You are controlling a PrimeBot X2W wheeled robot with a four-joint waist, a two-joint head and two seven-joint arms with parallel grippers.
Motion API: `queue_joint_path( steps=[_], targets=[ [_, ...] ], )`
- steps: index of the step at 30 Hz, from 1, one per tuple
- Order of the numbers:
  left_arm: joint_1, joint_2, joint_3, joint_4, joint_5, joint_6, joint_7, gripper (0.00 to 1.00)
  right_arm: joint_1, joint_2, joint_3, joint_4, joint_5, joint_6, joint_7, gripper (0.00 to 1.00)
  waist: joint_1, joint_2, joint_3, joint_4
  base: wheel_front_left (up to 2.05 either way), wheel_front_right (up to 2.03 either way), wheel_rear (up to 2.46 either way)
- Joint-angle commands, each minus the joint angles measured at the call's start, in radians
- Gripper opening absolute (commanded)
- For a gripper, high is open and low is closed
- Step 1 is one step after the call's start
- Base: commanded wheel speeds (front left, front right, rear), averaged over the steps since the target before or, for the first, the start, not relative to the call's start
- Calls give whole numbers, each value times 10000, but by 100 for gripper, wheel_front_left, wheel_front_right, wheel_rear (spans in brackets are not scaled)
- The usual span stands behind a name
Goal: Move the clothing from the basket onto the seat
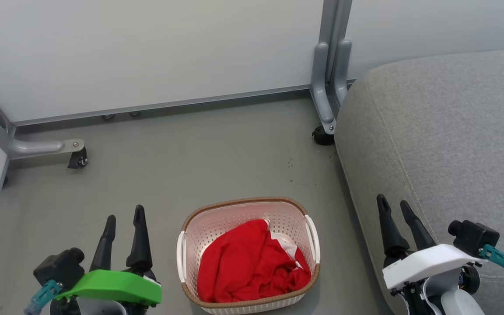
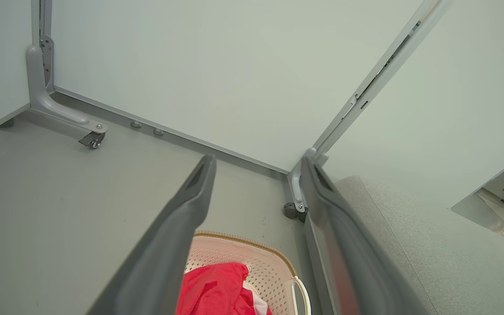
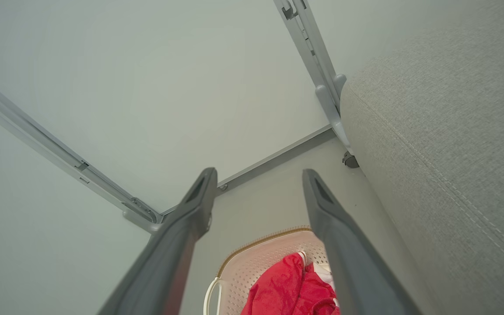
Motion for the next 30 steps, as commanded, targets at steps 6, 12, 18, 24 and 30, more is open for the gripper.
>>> queue_joint_path(
  steps=[6,12,18,24,30],
  targets=[
    [79,81,-186,-110,993,-86,-250,100,-2,-39,76,-208,-1014,3,-260,100,0,0,-54,-100,0,0,0],
    [130,75,-118,-125,1525,-116,-405,100,-36,-32,56,-286,-1690,4,-407,100,0,0,-45,-151,0,0,0],
    [135,69,-131,-136,2105,-131,-547,100,103,-31,297,-326,-2310,4,-562,100,0,0,-68,-173,0,0,0],
    [273,66,-214,-123,2593,-258,-681,100,184,-37,388,-415,-2925,5,-693,100,0,0,-120,-200,0,0,0],
    [353,66,-228,-73,3095,-431,-828,100,262,-35,365,-418,-3434,4,-826,100,0,0,-167,-209,0,0,0]
  ],
)
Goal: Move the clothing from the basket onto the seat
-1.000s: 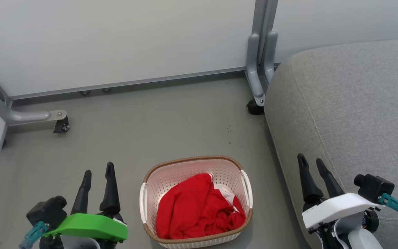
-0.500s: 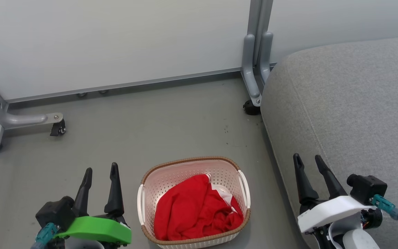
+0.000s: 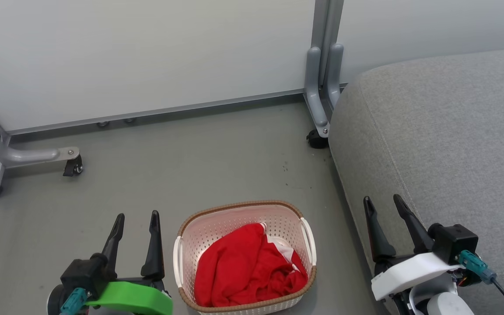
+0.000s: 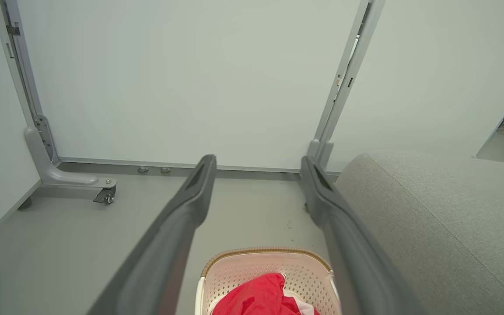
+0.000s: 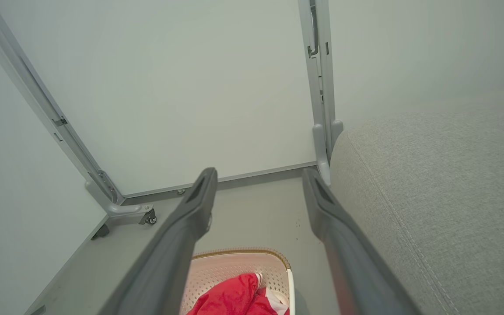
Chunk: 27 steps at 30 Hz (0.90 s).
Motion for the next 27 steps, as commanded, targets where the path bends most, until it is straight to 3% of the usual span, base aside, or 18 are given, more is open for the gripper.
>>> queue_joint_path(
  steps=[1,27],
  targets=[
    [109,61,31,-26,246,-53,-111,100,118,-38,1,-82,-256,2,-99,100,0,0,-11,-1,0,0,0],
    [399,77,-37,268,1992,-11,-636,100,353,-47,125,218,-2129,2,-623,100,0,0,-199,-150,0,0,0]
  ],
)
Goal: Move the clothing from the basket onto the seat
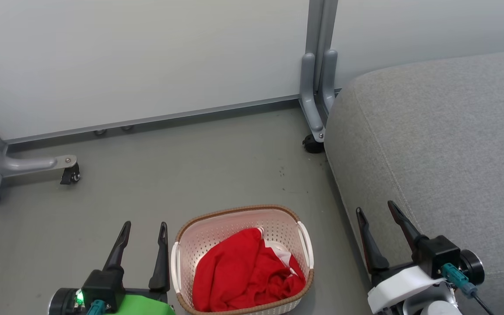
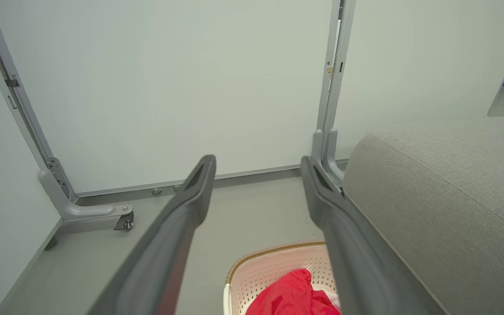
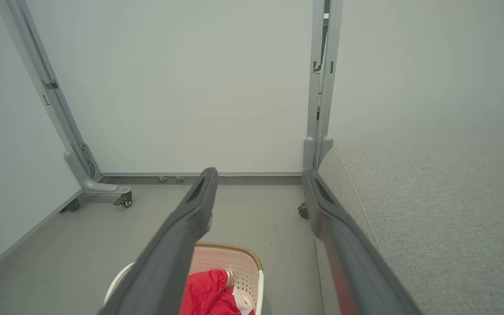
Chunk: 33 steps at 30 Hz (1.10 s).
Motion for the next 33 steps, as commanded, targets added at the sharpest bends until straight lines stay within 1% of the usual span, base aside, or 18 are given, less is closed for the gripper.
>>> queue_joint_path(
  steps=[1,3,16,28,33],
  targets=[
    [147,69,24,24,172,45,-64,100,139,-40,44,15,-215,4,-63,100,0,0,-8,-13,0,0,0],
    [161,71,-5,103,365,-14,-104,100,153,-42,60,43,-357,2,-117,100,0,0,-24,-34,0,0,0],
    [194,69,-32,266,274,-70,-98,100,153,-40,50,214,-118,2,-99,100,0,0,-88,10,0,0,0],
    [318,69,-104,328,222,-35,-98,100,142,-40,36,188,31,2,-99,100,0,0,-102,47,0,0,0],
    [318,69,-144,408,288,10,-95,100,9,-38,-84,404,-216,2,-99,100,0,0,104,-9,0,0,0]
  ],
)
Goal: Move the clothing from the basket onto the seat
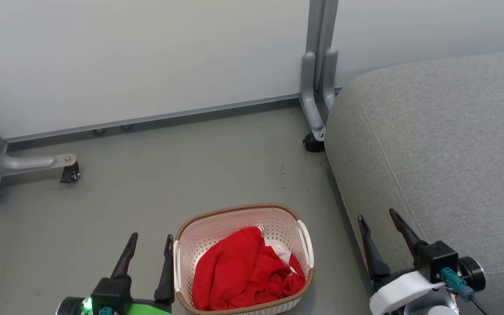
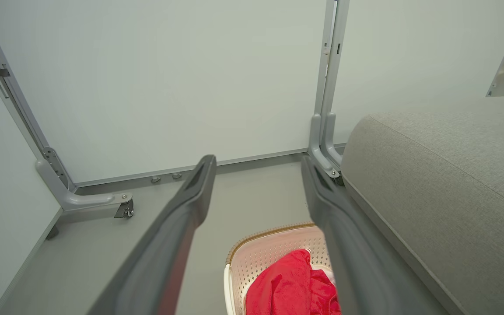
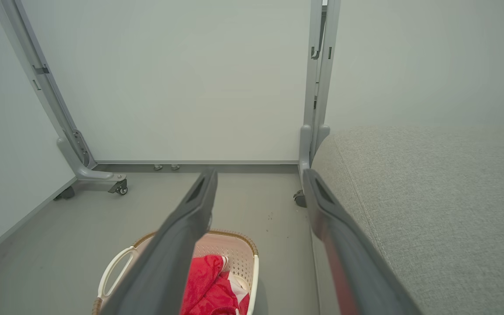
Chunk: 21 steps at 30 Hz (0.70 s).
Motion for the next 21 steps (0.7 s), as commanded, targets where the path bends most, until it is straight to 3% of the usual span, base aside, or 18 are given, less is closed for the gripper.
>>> queue_joint_path(
  steps=[1,7,16,21],
  targets=[
    [119,67,-6,138,-12,63,-18,100,-145,-30,25,15,-120,1,-32,100,0,0,159,-58,0,0,0],
    [-354,64,-111,472,-323,-32,-18,100,-487,-28,-284,30,-88,1,-32,100,0,0,980,-268,0,0,0],
    [-2682,66,-549,1237,243,-216,-18,100,-2408,-28,-1143,-603,-176,1,-32,100,0,0,4257,-305,0,0,0],
    [-4437,70,-1175,2623,506,-469,-17,100,-3416,-28,-1367,-1137,-393,1,-32,100,0,0,5862,-212,0,0,0]
  ],
)
